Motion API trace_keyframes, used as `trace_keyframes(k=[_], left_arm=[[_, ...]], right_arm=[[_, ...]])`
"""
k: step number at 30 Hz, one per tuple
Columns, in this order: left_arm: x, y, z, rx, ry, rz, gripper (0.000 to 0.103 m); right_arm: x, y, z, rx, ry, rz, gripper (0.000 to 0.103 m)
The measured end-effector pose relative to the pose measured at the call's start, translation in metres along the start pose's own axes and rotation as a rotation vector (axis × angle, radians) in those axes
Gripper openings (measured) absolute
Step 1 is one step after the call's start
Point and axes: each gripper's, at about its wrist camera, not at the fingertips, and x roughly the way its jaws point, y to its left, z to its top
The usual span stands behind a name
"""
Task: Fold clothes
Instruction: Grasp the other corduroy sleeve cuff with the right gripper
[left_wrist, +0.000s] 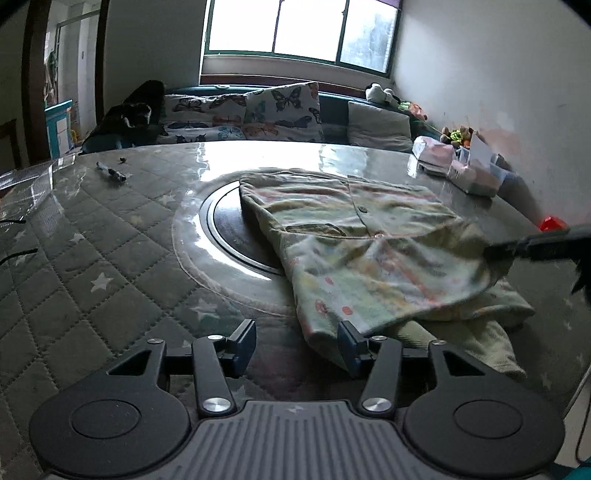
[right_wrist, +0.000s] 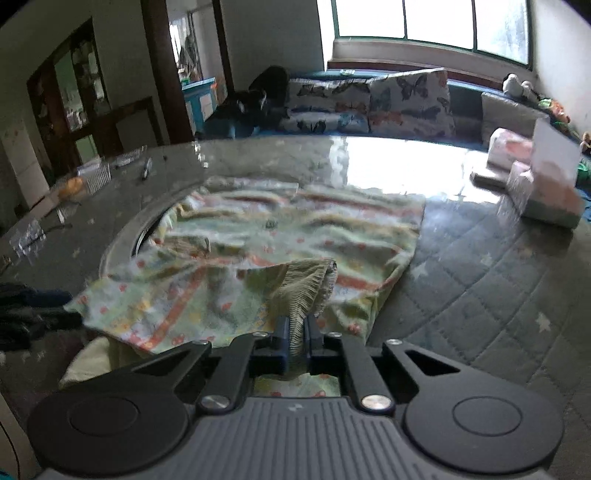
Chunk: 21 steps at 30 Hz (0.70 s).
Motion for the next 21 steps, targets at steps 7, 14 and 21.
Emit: trace_keyframes(k=[7, 14, 21], left_arm=[[0.001, -0.011, -0.004, 0.079, -0.018, 0.018, 0.055], [0.004, -0.004, -0.003, 0.023, -0.014, 0.066, 0.048], [-0.003, -0.009, 0.001, 0.025, -0.074, 0.106, 0.025]], right_arm=[[-0.023, 0.006, 0.004, -0.004, -0.046, -0.032, 0.007], [-0.013, 0.004, -0.008, 0.013, -0.003, -0.029, 0.007], [-0.003, 0.001, -0.009, 0.025, -0.005, -0.011, 0.007]])
